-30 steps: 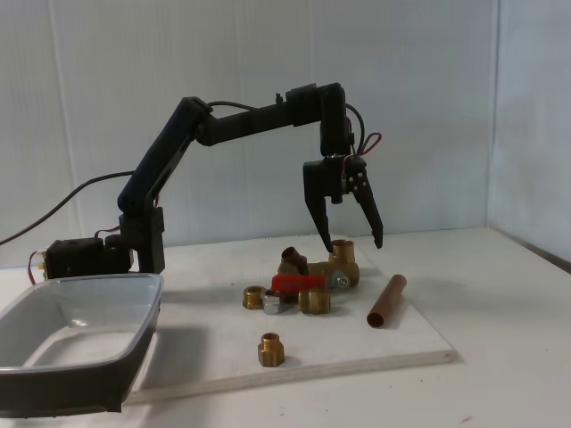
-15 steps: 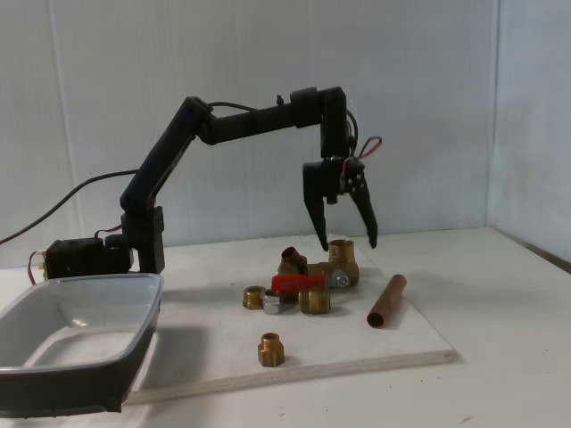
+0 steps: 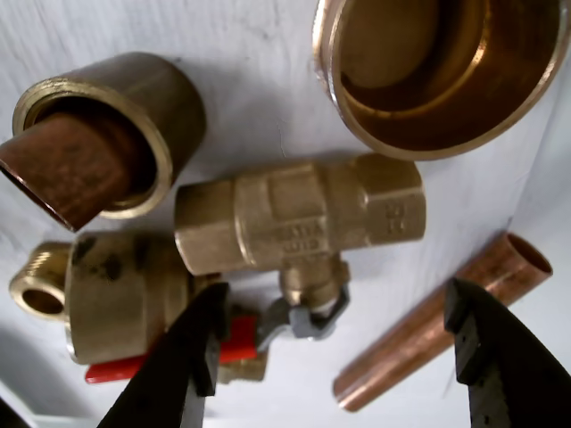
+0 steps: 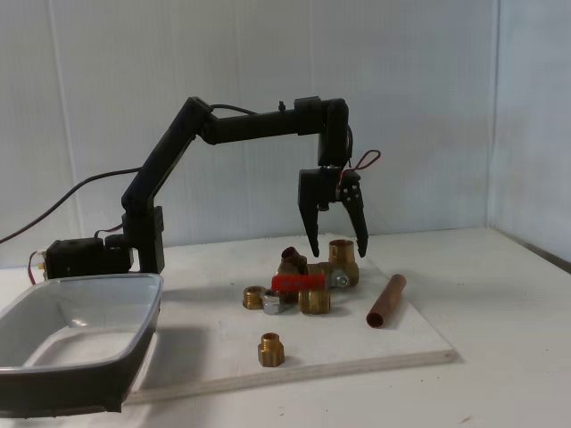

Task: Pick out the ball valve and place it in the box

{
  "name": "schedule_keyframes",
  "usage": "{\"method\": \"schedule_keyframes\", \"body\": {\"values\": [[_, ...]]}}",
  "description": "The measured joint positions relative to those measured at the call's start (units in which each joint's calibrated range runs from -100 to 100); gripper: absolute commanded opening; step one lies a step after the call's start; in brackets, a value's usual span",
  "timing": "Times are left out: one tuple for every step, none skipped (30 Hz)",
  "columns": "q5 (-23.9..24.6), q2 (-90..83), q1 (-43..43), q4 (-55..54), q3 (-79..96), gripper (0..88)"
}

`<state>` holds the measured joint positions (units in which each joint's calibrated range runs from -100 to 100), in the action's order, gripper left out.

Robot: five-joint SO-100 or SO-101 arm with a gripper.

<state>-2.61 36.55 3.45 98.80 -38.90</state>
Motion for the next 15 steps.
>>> {"method": "schedule_keyframes", "body": {"values": [[0.0, 0.0, 0.07, -0.09, 0.0, 26.0], [0.0, 0.51, 0.15, -0.09, 0.0, 26.0], [0.0, 1.27, 0.22, -0.17, 0.0, 26.0], [0.0, 2.12, 0.22, -0.6, 0.0, 26.0], [-0.05, 2.8, 0.22, -1.03, 0.0, 26.0], [0.0, 3.39, 0.22, -1.03, -0.09, 26.0], [-0.05, 3.98, 0.15, -1.03, -0.18, 26.0], [-0.05, 4.49, 0.15, -1.12, -0.36, 26.0], [0.0, 4.66, 0.15, -1.12, -0.45, 26.0], [0.0, 4.74, 0.15, -1.12, -0.54, 26.0], [0.0, 5.25, 0.15, -1.2, -0.82, 26.0], [0.0, 5.68, 0.22, -1.2, -0.91, 26.0], [0.0, 5.76, 0.22, -1.2, -0.91, 26.0], [0.0, 5.84, 0.22, -1.2, -0.91, 26.0], [0.0, 5.84, 0.22, -1.2, -0.91, 26.0]]}}
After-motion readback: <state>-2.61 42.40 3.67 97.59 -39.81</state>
